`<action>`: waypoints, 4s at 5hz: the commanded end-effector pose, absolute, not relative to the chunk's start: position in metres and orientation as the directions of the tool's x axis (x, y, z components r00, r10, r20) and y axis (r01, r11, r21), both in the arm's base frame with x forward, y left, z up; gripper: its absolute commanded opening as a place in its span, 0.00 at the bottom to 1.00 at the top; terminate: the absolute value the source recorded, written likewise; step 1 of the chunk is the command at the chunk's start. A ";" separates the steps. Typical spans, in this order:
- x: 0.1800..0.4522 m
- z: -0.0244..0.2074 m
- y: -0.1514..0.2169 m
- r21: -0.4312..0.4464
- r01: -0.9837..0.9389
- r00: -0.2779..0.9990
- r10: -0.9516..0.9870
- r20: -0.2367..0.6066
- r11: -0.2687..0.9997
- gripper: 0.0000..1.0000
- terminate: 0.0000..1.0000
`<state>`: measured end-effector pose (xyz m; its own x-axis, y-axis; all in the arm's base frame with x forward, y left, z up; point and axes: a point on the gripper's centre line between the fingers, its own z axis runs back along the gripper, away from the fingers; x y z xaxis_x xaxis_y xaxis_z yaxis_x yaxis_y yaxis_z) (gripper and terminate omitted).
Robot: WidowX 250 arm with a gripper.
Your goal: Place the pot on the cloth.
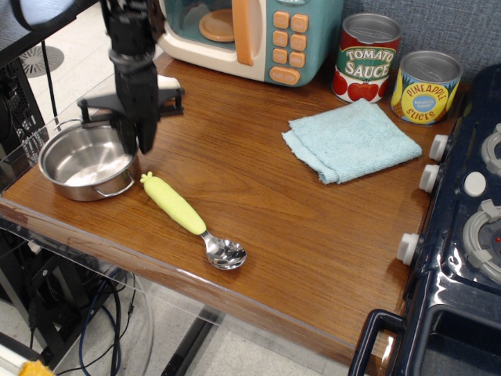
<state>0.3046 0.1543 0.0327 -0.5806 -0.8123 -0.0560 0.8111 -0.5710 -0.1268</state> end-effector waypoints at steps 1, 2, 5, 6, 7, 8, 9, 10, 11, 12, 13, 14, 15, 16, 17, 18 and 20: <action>0.311 0.066 0.170 -0.148 0.835 -0.549 -0.819 -0.167 -0.530 0.00 0.00; 0.314 0.085 0.166 -0.146 0.838 -0.546 -0.809 -0.218 -0.526 0.00 0.00; 0.352 0.145 0.086 -0.007 0.767 -0.622 -0.741 -0.252 -0.641 0.00 0.00; 0.376 0.152 0.045 0.018 0.690 -0.697 -0.670 -0.255 -0.724 0.00 0.00; 0.398 0.151 0.005 0.045 0.614 -0.761 -0.607 -0.228 -0.788 0.00 0.00; 0.411 0.144 -0.027 0.043 0.547 -0.808 -0.540 -0.237 -0.836 0.00 0.00; 0.421 0.132 -0.043 0.006 0.510 -0.835 -0.497 -0.236 -0.860 0.00 0.00; 0.426 0.119 -0.059 -0.008 0.467 -0.863 -0.454 -0.222 -0.884 0.00 0.00; 0.431 0.105 -0.069 -0.027 0.443 -0.880 -0.429 -0.204 -0.896 0.00 0.00; 0.437 0.094 -0.072 -0.041 0.426 -0.892 -0.412 -0.188 -0.904 0.00 0.00; 0.439 0.089 -0.075 -0.050 0.412 -0.903 -0.400 -0.158 -0.910 1.00 0.00; 0.439 0.088 -0.074 -0.044 0.425 -0.896 -0.414 -0.161 -0.904 1.00 0.00; 0.437 0.090 -0.072 -0.067 0.441 -0.887 -0.424 -0.181 -0.895 1.00 0.00; 0.433 0.096 -0.074 -0.062 0.433 -0.891 -0.416 -0.184 -0.899 1.00 0.00; 0.426 0.114 -0.068 -0.021 0.445 -0.878 -0.431 -0.206 -0.895 1.00 0.00; 0.419 0.141 -0.061 0.027 0.466 -0.855 -0.458 -0.242 -0.885 1.00 0.00; 0.408 0.161 -0.050 0.074 0.473 -0.840 -0.475 -0.262 -0.878 1.00 0.00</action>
